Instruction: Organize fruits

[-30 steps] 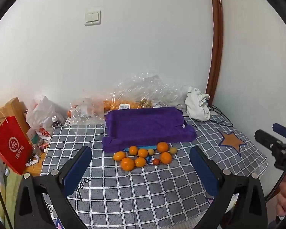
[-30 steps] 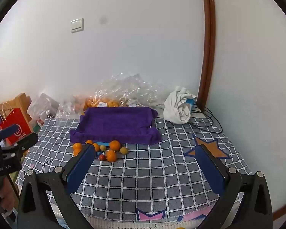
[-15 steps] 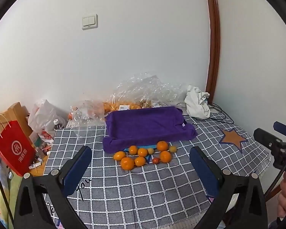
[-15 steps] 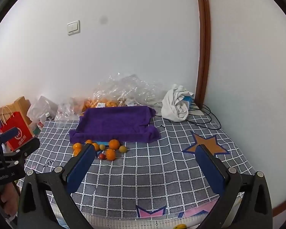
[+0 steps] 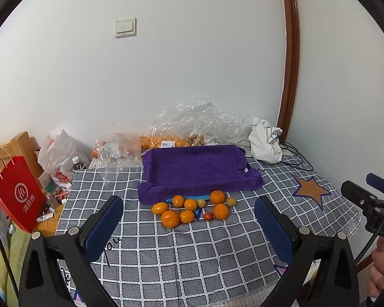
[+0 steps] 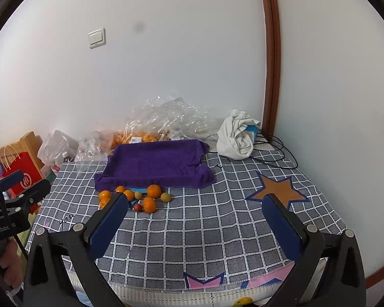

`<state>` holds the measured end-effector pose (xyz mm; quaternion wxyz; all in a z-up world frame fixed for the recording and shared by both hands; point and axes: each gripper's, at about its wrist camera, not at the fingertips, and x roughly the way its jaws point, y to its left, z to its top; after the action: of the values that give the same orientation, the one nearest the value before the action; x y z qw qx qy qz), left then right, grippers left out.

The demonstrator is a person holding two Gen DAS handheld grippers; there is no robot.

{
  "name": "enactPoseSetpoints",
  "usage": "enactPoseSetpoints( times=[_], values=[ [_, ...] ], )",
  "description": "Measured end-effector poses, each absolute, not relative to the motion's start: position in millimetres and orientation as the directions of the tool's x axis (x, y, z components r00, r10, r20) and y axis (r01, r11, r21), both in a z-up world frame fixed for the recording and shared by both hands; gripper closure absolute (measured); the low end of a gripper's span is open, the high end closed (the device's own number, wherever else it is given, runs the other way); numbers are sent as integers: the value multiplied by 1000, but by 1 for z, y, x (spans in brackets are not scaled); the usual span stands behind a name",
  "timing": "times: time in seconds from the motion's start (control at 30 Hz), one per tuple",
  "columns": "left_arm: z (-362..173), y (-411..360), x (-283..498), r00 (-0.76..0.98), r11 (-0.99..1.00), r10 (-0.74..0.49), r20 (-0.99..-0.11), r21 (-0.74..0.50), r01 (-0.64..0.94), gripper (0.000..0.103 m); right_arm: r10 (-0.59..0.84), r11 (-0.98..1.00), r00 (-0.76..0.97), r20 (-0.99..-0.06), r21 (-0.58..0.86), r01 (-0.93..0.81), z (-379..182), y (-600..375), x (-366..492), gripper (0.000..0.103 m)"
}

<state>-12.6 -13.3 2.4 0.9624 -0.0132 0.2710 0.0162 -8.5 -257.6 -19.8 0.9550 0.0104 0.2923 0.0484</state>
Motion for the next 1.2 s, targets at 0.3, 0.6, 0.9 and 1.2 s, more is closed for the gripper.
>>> enactPoseSetpoints(
  times=[0.3, 0.6, 0.9, 1.2],
  values=[
    [1, -14, -12, 849, 999, 26, -527, -13, -39, 0, 101, 995, 824, -557, 59, -82, -23, -262, -11, 0],
    [0, -16, -12, 849, 999, 24, -528, -18, -39, 0, 110, 994, 820, -562, 54, -96, -25, -259, -9, 0],
    [-1, -16, -10, 843, 999, 24, -537, -17, -39, 0, 107, 994, 824, -556, 54, -93, -25, -259, -10, 0],
    [0, -20, -11, 846, 999, 25, -532, -15, -38, 0, 120, 993, 823, -556, 60, -105, -25, -258, -10, 0]
  ],
)
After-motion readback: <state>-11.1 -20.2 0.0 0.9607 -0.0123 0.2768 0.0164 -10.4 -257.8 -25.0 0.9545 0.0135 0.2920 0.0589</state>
